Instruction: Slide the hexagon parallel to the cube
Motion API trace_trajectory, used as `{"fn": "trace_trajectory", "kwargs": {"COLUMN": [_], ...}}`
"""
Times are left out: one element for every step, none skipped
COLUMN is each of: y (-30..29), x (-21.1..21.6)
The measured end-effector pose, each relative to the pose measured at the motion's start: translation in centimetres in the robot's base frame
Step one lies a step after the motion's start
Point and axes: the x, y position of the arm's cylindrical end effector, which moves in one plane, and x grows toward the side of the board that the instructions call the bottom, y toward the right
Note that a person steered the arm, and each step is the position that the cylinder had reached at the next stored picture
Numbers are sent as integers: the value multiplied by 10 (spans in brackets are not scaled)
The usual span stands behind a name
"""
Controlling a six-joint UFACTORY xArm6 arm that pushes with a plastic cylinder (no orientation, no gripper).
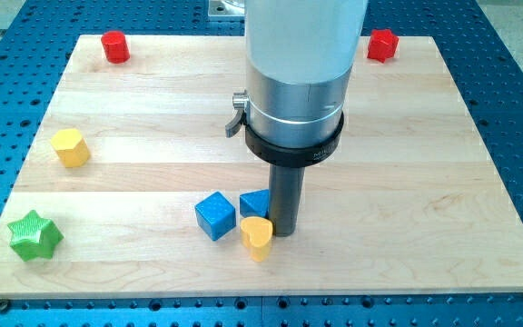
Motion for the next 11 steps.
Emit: {"fn": "trace_trajectory", "kwargs": {"y": [29, -66, -157, -158, -251, -274, -232, -283, -236, -150, -205], "x": [-50, -71, -85, -139, -169, -105, -82, -92, -41, -34, -69]}}
